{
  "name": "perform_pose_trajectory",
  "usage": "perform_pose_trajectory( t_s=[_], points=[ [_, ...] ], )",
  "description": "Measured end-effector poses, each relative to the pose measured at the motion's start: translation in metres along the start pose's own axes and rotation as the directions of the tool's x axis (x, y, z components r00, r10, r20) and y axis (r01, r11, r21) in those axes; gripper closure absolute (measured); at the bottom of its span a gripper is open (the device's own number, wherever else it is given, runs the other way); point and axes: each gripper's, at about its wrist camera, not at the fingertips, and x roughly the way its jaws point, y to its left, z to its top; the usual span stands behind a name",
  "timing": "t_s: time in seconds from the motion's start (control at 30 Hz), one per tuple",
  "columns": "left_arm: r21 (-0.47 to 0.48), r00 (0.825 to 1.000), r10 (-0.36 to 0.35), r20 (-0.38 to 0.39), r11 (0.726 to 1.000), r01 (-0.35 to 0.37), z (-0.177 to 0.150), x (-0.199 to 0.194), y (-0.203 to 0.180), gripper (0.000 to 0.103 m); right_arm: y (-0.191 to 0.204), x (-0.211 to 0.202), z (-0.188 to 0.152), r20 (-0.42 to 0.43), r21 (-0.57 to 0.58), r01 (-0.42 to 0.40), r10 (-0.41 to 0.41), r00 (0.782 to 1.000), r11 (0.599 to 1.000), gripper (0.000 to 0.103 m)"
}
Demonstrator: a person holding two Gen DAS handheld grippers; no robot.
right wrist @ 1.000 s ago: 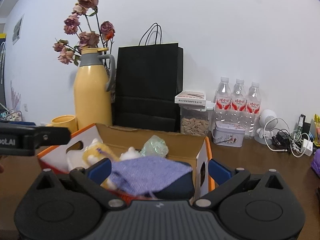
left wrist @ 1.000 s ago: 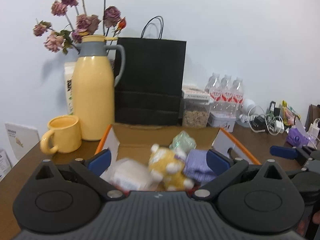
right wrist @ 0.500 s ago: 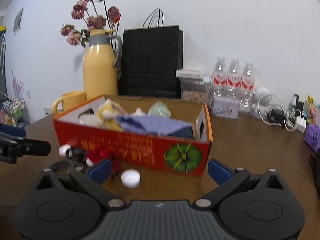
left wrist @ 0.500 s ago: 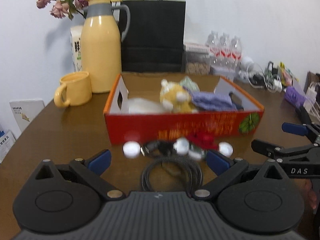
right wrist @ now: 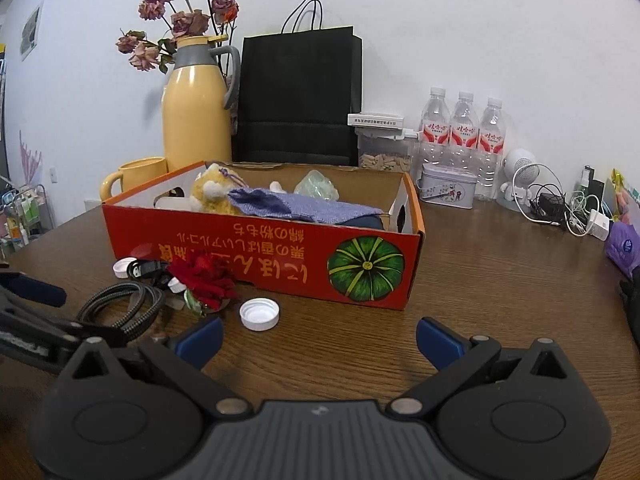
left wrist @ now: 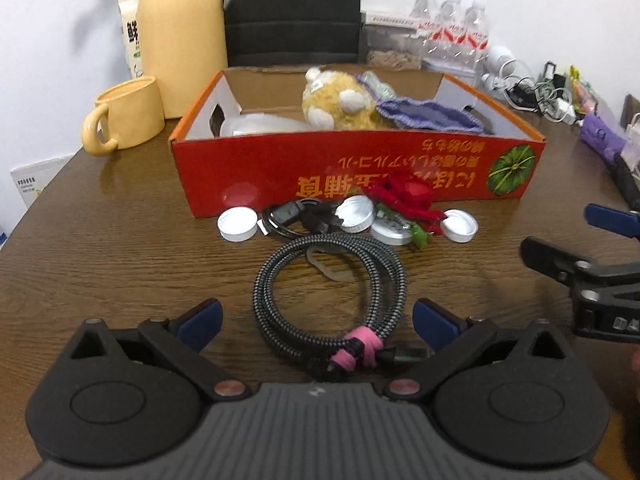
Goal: Organize objects
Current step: 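Close the left tool on the black braided cable while the right tool grasps the small white cap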
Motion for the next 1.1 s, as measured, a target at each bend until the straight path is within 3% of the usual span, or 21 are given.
perform_pose_trajectory(
  t_s=[0.1, 0.37, 0.8, 0.93, 1.1],
  points=[
    [-0.026, 0.999, 0.0, -0.035, 1.0, -0.001, 0.003, 0.013, 0.002, 0.0, -0.001, 0.0, -0.001, 0.006, 0.006, -0.001, 0.001, 1.0, 1.0, 0.0],
    [-0.021, 0.999, 0.031, 0.02, 0.999, -0.031, 0.003, 0.021, -0.003, 0.0, -0.002, -0.001, -0.002, 0.011, 0.005, -0.008, 0.007, 1.0, 1.0, 0.0],
    [-0.011, 0.997, 0.025, 0.071, 1.0, -0.024, -0.003, 0.021, -0.004, 0.0, -0.003, 0.0, -0.002, 0.005, 0.015, -0.009, 0.009, 1.0, 1.0, 0.0],
    [0.0, 0.995, 0.019, 0.099, 1.0, -0.019, -0.007, 0.014, -0.008, 0.014, -0.004, 0.002, -0.002, -0.003, 0.019, -0.009, 0.009, 1.0, 1.0, 0.0],
    [-0.01, 0.993, 0.024, 0.119, 1.0, -0.023, -0.011, 0.009, -0.009, 0.016, -0.004, 0.003, -0.002, -0.01, 0.021, -0.009, 0.009, 1.0, 1.0, 0.0]
  ],
)
